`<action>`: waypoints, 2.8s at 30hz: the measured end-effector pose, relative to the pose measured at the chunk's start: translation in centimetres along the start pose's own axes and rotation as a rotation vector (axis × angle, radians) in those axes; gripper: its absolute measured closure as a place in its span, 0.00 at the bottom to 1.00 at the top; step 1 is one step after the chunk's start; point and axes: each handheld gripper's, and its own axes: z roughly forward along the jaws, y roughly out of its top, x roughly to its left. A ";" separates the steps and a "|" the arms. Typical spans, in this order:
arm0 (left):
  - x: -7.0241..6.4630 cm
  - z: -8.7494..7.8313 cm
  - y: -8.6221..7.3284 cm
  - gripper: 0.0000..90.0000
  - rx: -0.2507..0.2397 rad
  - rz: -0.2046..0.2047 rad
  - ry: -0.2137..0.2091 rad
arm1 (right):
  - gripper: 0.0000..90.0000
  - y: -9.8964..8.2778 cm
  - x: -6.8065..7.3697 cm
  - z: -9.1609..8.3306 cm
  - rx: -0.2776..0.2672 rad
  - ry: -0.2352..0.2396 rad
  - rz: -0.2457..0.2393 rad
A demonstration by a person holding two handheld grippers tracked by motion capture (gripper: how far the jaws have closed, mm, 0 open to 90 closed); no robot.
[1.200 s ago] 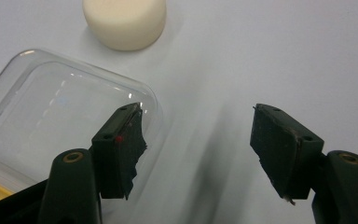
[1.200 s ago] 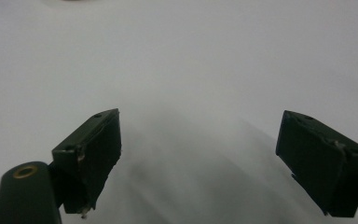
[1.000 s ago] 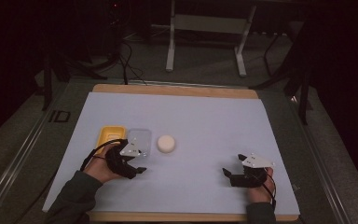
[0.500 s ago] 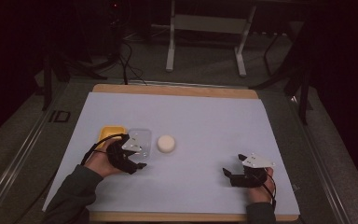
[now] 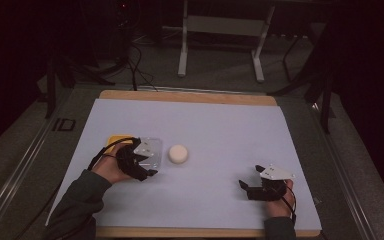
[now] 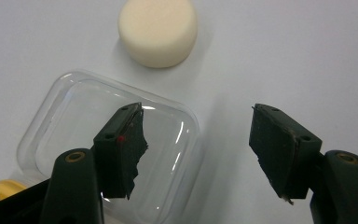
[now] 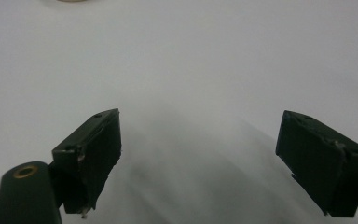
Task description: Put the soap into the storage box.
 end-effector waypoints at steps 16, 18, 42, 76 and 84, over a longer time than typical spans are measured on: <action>1.2 0.2 1.0 0.38 0.038 0.008 0.000 | 0.15 0.0 0.0 0.0 -0.002 0.000 -0.002; 1.3 0.3 1.1 0.38 0.044 0.008 -0.002 | 0.15 0.0 0.0 0.0 -0.003 0.000 -0.002; 2.5 0.8 2.7 0.34 0.077 0.016 -0.015 | 0.15 0.0 0.0 -0.1 -0.007 0.001 -0.002; 3.2 3.5 4.8 0.27 0.135 0.028 -0.044 | 0.15 -0.1 0.0 -0.2 -0.020 0.005 -0.008; 3.2 4.0 5.2 0.27 0.133 0.031 -0.050 | 0.15 -0.1 0.0 -0.2 -0.021 0.005 -0.008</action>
